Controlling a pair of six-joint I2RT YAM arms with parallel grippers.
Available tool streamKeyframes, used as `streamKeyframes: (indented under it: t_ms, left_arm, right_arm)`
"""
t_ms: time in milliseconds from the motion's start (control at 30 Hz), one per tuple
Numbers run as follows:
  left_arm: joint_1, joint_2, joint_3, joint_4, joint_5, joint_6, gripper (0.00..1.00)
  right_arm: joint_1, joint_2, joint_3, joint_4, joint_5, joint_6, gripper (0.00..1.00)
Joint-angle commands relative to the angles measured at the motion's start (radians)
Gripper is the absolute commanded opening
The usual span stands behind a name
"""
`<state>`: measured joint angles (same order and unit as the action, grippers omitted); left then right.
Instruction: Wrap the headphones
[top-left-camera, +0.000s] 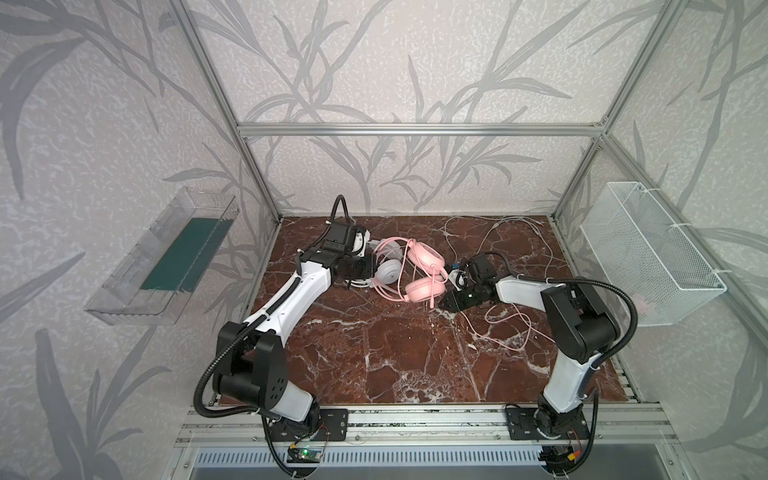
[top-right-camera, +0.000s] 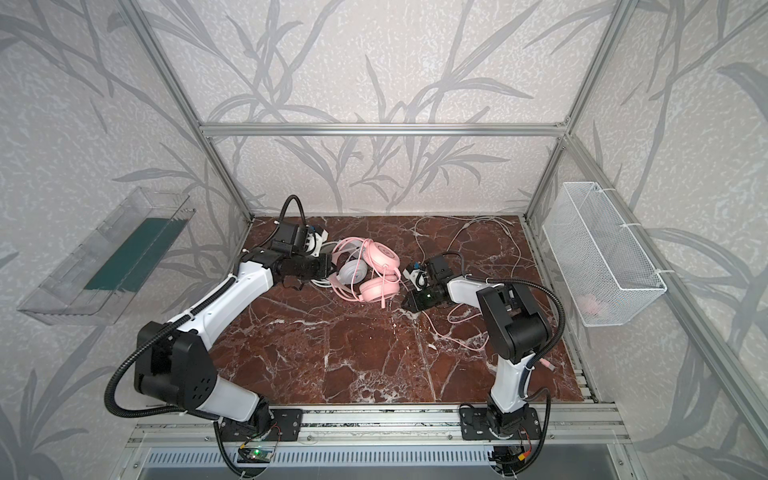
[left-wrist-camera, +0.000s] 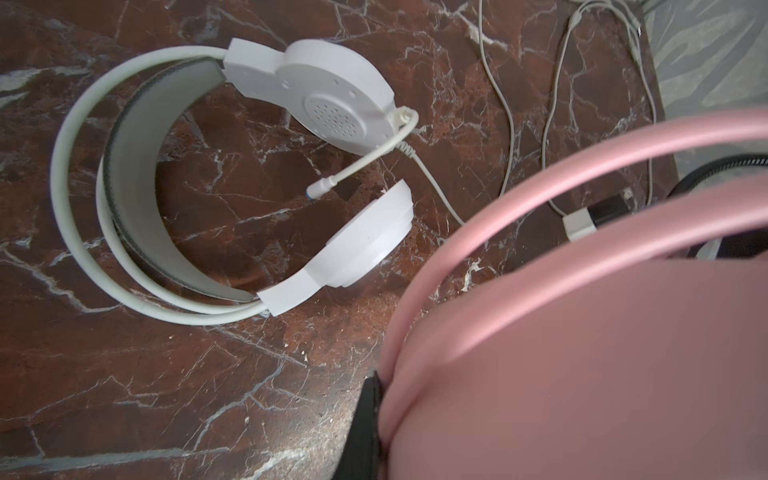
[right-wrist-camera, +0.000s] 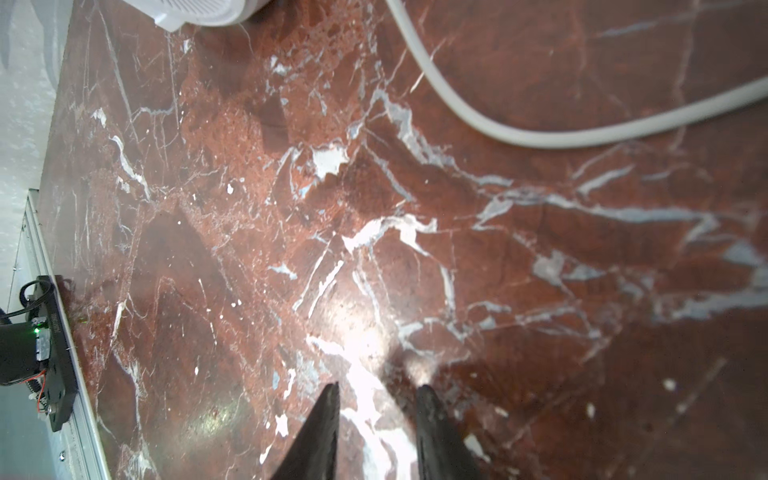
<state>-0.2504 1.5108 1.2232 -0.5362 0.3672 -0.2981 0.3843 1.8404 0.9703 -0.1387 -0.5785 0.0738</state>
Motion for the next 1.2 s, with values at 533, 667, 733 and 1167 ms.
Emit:
streamKeyframes:
  t_ms: [533,667,733,1167]
  left_arm:
    - [0.071,-0.044,-0.024,0.187,0.028,-0.183,0.00]
    - [0.083,-0.031,-0.024,0.191,0.001,-0.210,0.00]
    - [0.086,-0.026,-0.022,0.194,-0.006,-0.223,0.00]
    - [0.104,-0.014,-0.040,0.201,-0.067,-0.284,0.00]
  right_arm:
    - [0.025,-0.183,-0.214,-0.021,-0.067,0.042,0.29]
    - [0.031,-0.226,-0.247,-0.035,-0.069,0.047,0.29]
    - [0.036,-0.240,-0.255,-0.056,-0.068,0.041,0.28]
    - [0.097,-0.287,-0.235,-0.138,-0.074,0.013,0.06]
